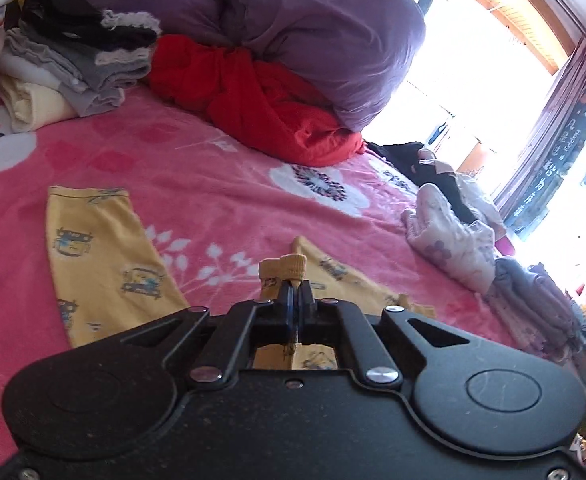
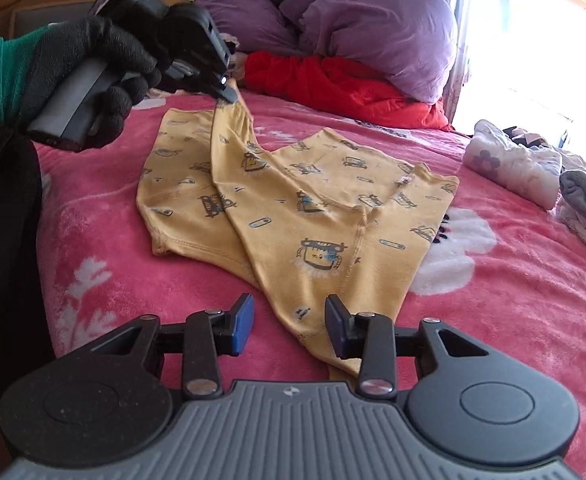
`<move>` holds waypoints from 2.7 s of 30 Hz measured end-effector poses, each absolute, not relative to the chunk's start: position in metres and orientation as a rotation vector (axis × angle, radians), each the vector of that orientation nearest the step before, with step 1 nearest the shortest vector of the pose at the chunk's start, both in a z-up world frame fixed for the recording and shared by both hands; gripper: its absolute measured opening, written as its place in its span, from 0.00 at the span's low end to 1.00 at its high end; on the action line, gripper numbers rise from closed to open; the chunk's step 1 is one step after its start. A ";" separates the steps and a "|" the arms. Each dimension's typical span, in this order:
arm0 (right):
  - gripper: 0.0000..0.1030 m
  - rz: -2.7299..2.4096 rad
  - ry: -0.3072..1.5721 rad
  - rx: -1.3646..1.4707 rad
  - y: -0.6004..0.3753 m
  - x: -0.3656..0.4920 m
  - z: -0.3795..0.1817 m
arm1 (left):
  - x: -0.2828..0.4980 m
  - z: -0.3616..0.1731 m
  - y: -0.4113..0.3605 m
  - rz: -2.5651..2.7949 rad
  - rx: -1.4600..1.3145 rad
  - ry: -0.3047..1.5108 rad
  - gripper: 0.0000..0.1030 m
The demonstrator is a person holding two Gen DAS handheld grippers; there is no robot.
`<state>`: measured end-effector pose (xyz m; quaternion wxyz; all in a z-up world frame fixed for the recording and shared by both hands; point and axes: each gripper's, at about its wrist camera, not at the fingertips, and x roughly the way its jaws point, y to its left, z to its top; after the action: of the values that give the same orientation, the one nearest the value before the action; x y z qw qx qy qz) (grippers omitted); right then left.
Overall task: Fold clothes
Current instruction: 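Grasp a yellow leg end with the left tool and lift it, then lay the lifted leg over the garment body and open the left tool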
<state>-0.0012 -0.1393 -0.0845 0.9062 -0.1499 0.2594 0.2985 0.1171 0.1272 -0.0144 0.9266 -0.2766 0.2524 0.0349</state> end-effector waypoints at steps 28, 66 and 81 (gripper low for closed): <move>0.39 0.616 0.598 -0.100 -0.174 0.012 -0.084 | 0.258 0.001 0.005 -0.065 -0.587 0.619 0.00; 0.48 0.625 0.573 -0.343 -0.148 0.000 -0.096 | 0.293 -0.047 -0.065 -0.211 -0.087 0.687 0.38; 0.64 0.580 0.572 -0.318 -0.153 -0.006 -0.084 | 0.127 -0.053 -0.033 -0.351 -0.042 0.697 0.33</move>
<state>-0.0062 -0.1529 -0.0845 0.9061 -0.1538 0.2768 0.2807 0.1265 -0.0326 -0.0529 0.9246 -0.0204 0.3396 -0.1711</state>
